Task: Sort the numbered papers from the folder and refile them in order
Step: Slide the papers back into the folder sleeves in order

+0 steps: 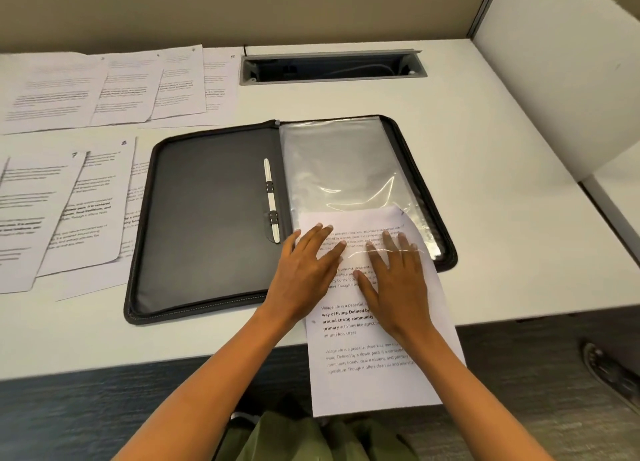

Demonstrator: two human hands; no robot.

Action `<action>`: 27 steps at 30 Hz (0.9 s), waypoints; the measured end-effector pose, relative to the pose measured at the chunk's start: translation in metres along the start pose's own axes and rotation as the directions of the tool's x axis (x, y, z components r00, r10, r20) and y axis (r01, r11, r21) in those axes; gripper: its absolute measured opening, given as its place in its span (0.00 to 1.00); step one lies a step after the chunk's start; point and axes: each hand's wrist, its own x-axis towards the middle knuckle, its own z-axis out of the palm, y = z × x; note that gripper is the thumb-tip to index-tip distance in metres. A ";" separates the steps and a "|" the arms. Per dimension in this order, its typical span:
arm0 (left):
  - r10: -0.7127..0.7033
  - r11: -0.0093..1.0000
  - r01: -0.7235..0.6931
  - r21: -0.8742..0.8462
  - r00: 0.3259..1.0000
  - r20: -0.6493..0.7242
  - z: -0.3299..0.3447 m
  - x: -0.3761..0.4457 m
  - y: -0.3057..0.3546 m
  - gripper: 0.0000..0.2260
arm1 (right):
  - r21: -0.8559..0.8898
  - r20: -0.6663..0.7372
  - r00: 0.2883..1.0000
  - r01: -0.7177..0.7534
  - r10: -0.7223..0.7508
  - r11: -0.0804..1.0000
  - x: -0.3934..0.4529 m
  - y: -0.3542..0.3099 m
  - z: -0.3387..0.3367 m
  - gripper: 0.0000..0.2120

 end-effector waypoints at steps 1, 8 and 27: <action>-0.005 1.000 0.005 -0.006 1.000 0.018 0.001 0.000 0.001 0.17 | -0.003 0.030 1.000 -0.006 0.006 1.000 0.000 0.001 0.001 0.31; -0.013 1.000 0.014 -0.008 0.997 0.076 0.004 -0.002 0.002 0.17 | -0.073 0.128 0.989 0.082 -0.072 0.994 0.028 -0.002 0.009 0.34; -0.061 0.998 0.064 -0.015 0.982 0.180 0.015 0.004 0.001 0.24 | 0.080 0.055 0.979 0.194 -0.198 0.978 0.017 0.014 0.008 0.27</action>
